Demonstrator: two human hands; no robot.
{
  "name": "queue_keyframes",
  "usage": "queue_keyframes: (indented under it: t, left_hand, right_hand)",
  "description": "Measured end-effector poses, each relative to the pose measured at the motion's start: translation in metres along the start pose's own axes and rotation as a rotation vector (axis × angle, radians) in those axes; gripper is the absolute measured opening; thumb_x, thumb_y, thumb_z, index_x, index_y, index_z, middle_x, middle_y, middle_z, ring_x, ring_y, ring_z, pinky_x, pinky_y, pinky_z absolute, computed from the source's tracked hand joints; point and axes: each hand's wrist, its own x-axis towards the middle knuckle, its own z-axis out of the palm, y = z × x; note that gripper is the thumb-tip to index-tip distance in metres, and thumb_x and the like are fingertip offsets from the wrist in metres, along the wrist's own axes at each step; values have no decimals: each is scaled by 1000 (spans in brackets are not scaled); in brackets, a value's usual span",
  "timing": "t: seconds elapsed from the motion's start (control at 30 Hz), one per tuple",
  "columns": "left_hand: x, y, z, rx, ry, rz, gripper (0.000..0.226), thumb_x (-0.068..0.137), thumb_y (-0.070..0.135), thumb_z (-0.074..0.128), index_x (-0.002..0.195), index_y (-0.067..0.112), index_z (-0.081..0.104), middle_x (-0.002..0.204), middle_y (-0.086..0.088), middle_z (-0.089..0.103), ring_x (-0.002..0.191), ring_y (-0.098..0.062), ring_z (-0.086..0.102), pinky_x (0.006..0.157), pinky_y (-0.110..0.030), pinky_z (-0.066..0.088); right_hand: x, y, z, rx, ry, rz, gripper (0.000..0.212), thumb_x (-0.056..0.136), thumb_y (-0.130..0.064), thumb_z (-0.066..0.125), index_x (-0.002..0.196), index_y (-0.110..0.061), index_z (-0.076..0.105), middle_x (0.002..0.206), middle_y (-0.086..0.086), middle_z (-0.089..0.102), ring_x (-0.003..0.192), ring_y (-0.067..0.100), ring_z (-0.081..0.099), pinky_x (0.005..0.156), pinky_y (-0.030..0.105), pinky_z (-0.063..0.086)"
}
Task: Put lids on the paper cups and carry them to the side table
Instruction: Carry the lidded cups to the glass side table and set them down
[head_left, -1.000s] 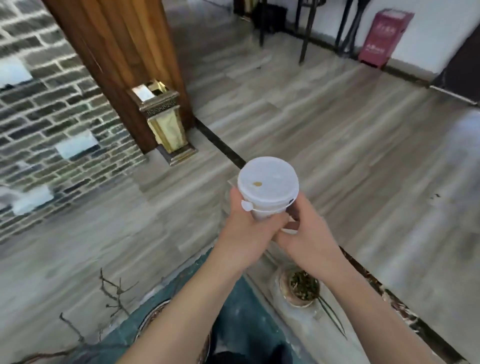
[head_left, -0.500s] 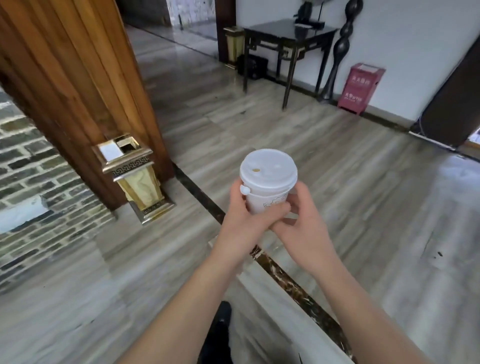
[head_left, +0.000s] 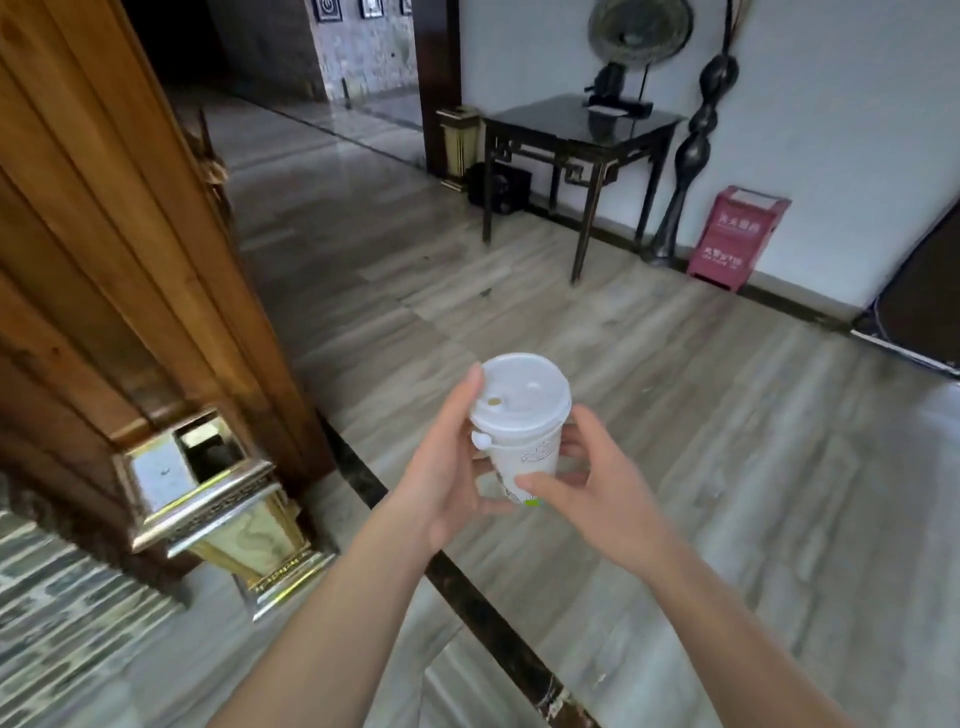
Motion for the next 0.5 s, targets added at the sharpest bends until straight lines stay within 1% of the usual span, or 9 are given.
queue_keyframes:
  t: [0.07,0.13,0.2,0.23,0.3,0.33,0.4,0.43,0.5]
  left_hand:
    - [58,20,-5,16,12,-24,69,88,78,48,126,26,72,123,-9,76,113,-29,71,85,-51,57]
    - [124,39,-9,26,27,-6,66,88,75,52,123,24,73,120,-11,77,113,-33,71,78,-47,56]
    - [196,61,-11,29,87,17,59,87,72,55,116,24,75,113,-9,79,114,-33,70,82,-50,55]
    - [232,74,-9,37,116,22,60,86,72,55,115,23,75,112,-10,79,114,-35,70,84,-51,54]
    - [300,105,-5,38,150,26,71,82,78,54,123,22,72,118,-14,77,120,-40,67,87,-53,56]
    - [333,121,-4,23,166,36,73,84,79,51,125,23,71,120,-15,76,123,-42,66,90,-57,56]
    - [394,156,0,22,168,36,71,90,79,41,125,25,73,120,-11,77,123,-38,66,100,-63,50]
    - [420,174,2,38,149,24,71,93,78,35,123,26,74,118,-7,78,122,-34,68,103,-64,48]
    - [470,206,5,72,85,12,72,98,74,25,120,28,76,117,-2,79,116,-27,70,105,-61,47]
  right_hand:
    - [60,15,-4,22,-12,11,72,72,-38,82,137,-49,51,126,-26,67,120,1,64,99,44,57]
    - [125,36,-10,71,-2,15,71,76,-30,83,138,-48,53,126,-24,69,121,1,64,103,42,55]
    - [197,53,-22,122,-19,29,69,82,-28,83,142,-43,52,129,-21,70,125,-1,62,111,39,50]
    - [233,60,-30,157,-37,43,68,84,-30,81,144,-41,52,131,-19,70,126,-1,61,113,39,48]
    - [304,67,-49,291,-84,85,59,89,-29,77,142,-39,54,128,-15,73,123,2,65,112,42,50]
    - [342,67,-60,342,-94,113,50,90,-32,74,136,-41,58,124,-17,74,120,1,67,110,45,51]
    - [414,63,-82,399,-102,194,37,85,-52,69,122,-51,67,120,-23,74,117,-3,66,107,52,52]
    - [448,62,-90,416,-116,224,36,82,-61,65,117,-54,69,121,-24,73,120,-3,65,106,55,52]
    - [512,60,-104,453,-160,248,41,82,-71,59,118,-56,69,127,-25,70,126,-2,61,104,58,51]
